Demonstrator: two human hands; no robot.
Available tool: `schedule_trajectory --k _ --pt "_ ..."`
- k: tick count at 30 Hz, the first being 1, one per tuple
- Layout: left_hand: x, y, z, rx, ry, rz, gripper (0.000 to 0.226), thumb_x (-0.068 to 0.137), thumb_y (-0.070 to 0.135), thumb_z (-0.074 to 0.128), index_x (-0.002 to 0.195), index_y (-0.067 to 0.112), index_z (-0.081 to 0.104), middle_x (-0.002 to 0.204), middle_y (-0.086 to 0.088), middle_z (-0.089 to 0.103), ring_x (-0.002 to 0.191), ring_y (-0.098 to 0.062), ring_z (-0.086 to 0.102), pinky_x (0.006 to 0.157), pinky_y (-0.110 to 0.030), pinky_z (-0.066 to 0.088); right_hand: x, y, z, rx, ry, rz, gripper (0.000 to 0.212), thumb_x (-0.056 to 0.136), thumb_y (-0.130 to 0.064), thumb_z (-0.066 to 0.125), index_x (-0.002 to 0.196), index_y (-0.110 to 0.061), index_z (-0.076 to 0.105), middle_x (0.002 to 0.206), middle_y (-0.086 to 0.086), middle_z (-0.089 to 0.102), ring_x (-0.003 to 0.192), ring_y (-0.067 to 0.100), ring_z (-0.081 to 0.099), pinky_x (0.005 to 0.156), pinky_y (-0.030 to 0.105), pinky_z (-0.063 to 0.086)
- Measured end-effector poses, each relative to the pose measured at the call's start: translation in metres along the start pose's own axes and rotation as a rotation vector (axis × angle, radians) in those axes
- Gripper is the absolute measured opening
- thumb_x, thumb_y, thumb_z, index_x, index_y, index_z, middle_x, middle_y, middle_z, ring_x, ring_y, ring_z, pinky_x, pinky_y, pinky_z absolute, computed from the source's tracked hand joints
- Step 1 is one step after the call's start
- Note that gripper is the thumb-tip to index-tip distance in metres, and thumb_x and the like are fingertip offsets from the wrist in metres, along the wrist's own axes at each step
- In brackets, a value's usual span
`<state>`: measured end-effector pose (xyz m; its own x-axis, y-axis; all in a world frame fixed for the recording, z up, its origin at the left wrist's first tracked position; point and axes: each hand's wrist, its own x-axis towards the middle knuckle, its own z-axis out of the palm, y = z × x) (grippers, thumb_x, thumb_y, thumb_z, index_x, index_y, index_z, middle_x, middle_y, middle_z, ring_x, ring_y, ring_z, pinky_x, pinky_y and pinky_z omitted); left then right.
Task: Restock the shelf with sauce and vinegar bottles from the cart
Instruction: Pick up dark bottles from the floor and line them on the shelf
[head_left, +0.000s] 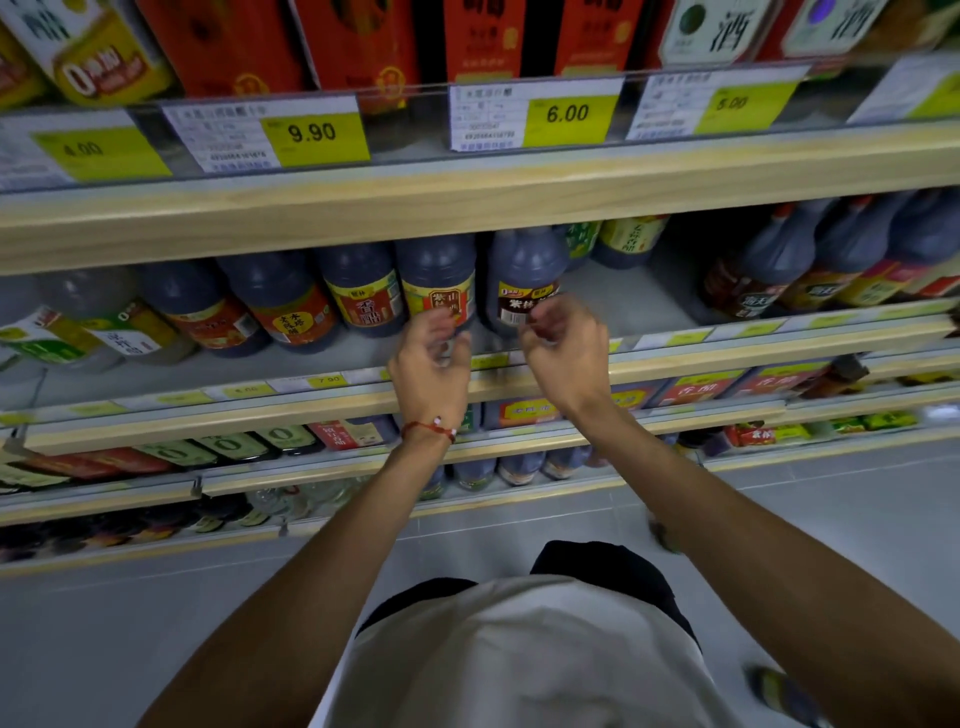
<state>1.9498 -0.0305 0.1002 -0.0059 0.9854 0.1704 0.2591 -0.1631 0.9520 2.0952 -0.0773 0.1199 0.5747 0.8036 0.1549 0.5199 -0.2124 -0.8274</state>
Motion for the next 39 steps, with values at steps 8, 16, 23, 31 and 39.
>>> schedule_trajectory --k 8,16,23,31,39 --pt "0.009 0.009 0.054 -0.012 -0.131 0.013 0.051 0.086 0.014 0.080 0.133 0.008 0.061 0.133 -0.007 0.062 0.103 -0.007 0.065 0.087 -0.015 0.054 0.044 0.027 -0.015 0.023 -0.162 -0.062 0.066 0.082 -0.013 0.083 0.139 -0.004 0.051 0.133 0.013 0.062 0.122 0.025 0.059 0.100 0.027 0.046" --pt "0.010 0.005 0.058 -0.049 -0.039 -0.051 0.050 0.088 0.008 0.075 0.137 0.009 0.063 0.132 -0.007 0.064 0.112 -0.013 0.068 0.098 -0.031 0.057 0.055 0.036 -0.004 0.156 -0.140 -0.065 0.064 0.071 -0.027 0.091 0.128 -0.018 0.062 0.121 0.004 0.073 0.110 0.021 0.071 0.093 0.048 0.059" --pt "0.012 0.005 0.061 -0.121 0.057 -0.080 0.039 0.085 0.014 0.078 0.123 0.010 0.072 0.111 0.002 0.075 0.104 -0.013 0.073 0.096 -0.043 0.058 0.061 0.038 -0.002 0.166 -0.164 -0.081 0.065 0.067 -0.046 0.088 0.122 -0.021 0.063 0.115 0.000 0.075 0.107 0.018 0.072 0.090 0.046 0.061" --pt "0.015 0.000 0.057 -0.141 0.036 -0.088 0.041 0.080 0.034 0.080 0.120 0.028 0.073 0.116 0.001 0.075 0.114 -0.014 0.070 0.103 -0.045 0.054 0.062 0.044 0.008 0.155 -0.102 -0.096 0.065 0.068 -0.041 0.091 0.121 -0.018 0.062 0.115 0.003 0.073 0.106 0.023 0.071 0.089 0.048 0.060" --pt "0.018 -0.002 0.055 -0.105 0.021 -0.128 0.044 0.082 0.032 0.079 0.123 0.018 0.072 0.118 0.000 0.074 0.113 -0.010 0.069 0.104 -0.042 0.054 0.060 0.047 0.016 0.061 -0.088 -0.060 0.069 0.067 -0.048 0.089 0.121 -0.019 0.059 0.113 0.005 0.070 0.101 0.024 0.071 0.084 0.048 0.060"
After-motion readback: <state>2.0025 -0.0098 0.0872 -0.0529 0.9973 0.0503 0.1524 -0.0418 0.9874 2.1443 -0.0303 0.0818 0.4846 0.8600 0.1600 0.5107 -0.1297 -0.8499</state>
